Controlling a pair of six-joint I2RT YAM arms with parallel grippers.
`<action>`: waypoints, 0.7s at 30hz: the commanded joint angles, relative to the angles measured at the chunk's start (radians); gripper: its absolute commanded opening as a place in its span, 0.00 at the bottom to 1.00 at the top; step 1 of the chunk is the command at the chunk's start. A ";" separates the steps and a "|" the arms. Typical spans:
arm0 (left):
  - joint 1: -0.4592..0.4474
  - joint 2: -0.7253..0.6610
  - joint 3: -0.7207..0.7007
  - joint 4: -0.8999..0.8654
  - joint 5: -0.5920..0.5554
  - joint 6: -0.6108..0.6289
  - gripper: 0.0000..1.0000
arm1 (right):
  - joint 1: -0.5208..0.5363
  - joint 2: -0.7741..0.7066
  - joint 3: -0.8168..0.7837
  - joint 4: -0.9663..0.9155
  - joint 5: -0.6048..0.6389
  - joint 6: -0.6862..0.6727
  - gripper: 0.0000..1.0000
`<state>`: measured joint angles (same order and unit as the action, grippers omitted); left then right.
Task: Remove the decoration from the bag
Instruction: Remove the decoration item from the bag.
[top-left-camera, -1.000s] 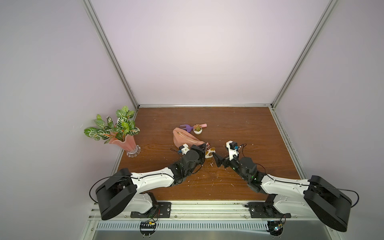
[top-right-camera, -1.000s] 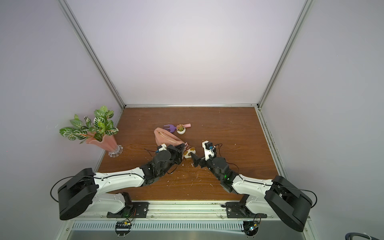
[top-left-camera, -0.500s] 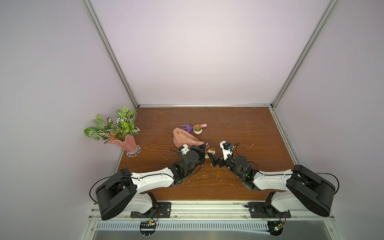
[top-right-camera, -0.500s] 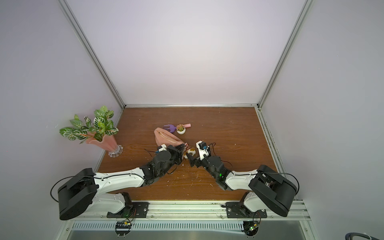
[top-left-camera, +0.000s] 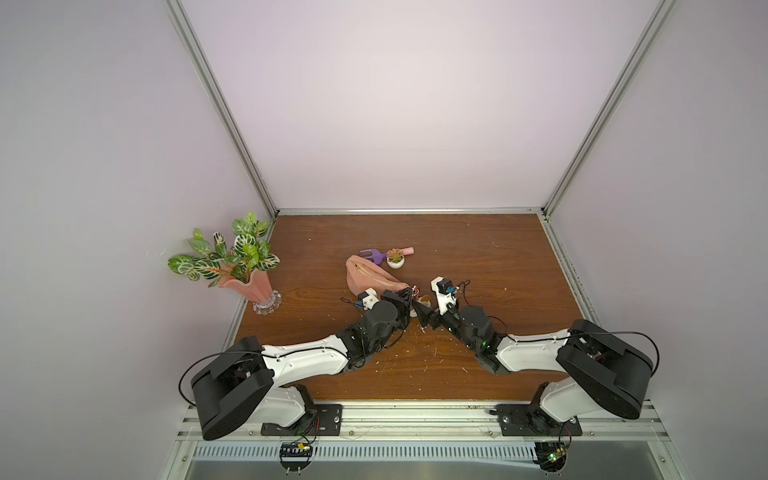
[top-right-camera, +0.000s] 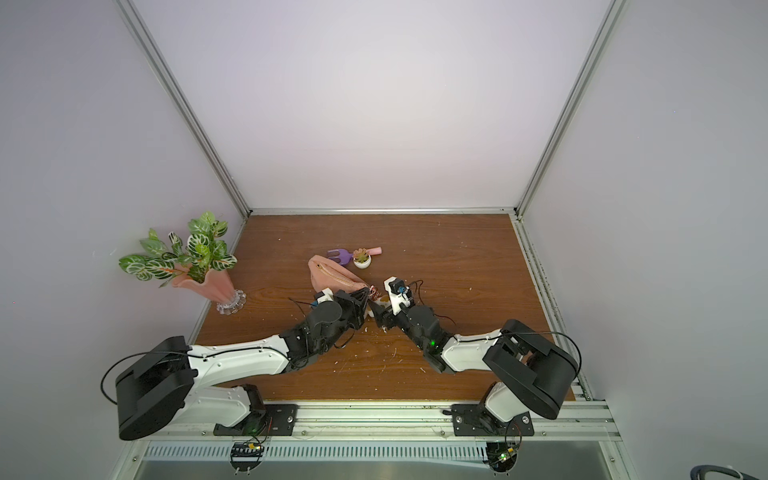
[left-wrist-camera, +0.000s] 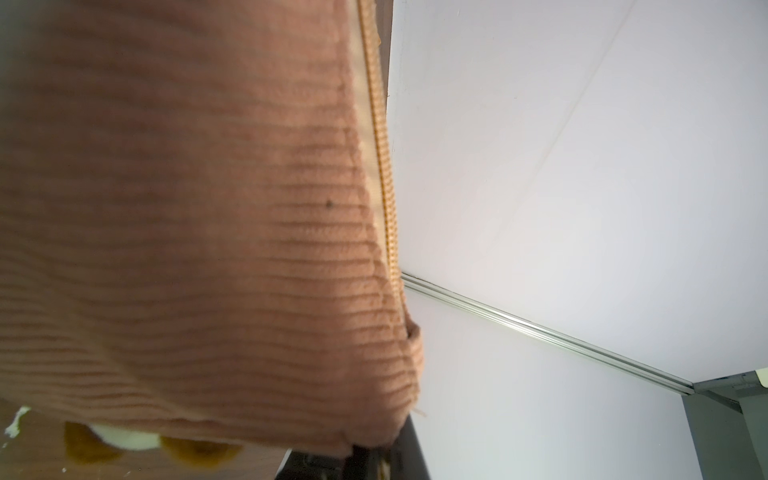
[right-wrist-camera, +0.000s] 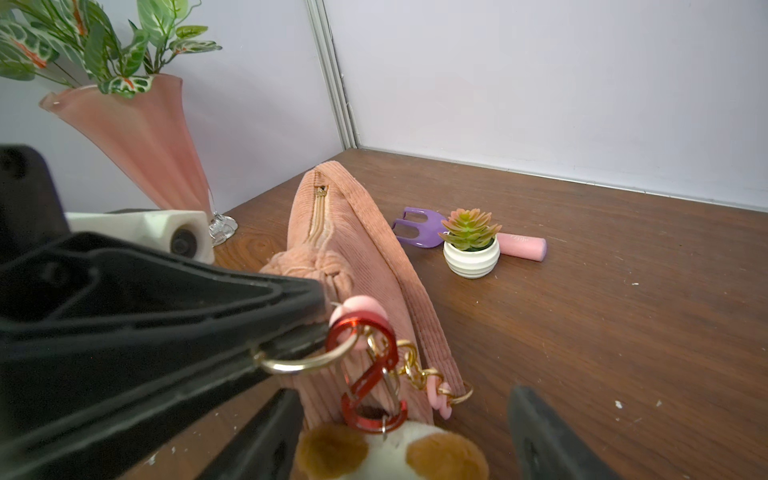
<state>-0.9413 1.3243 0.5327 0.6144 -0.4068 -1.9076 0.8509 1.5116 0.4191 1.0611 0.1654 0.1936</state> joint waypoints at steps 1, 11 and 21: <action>0.004 -0.023 -0.001 0.019 -0.013 0.004 0.00 | 0.005 0.012 0.038 0.051 0.016 -0.023 0.76; 0.004 -0.026 -0.003 0.013 -0.014 0.004 0.00 | -0.006 0.054 0.072 0.048 0.008 -0.026 0.67; 0.004 -0.028 0.000 0.007 -0.014 0.007 0.00 | -0.030 0.058 0.081 0.051 -0.026 -0.017 0.57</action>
<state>-0.9413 1.3178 0.5323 0.6125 -0.4068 -1.9072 0.8299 1.5665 0.4629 1.0679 0.1604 0.1749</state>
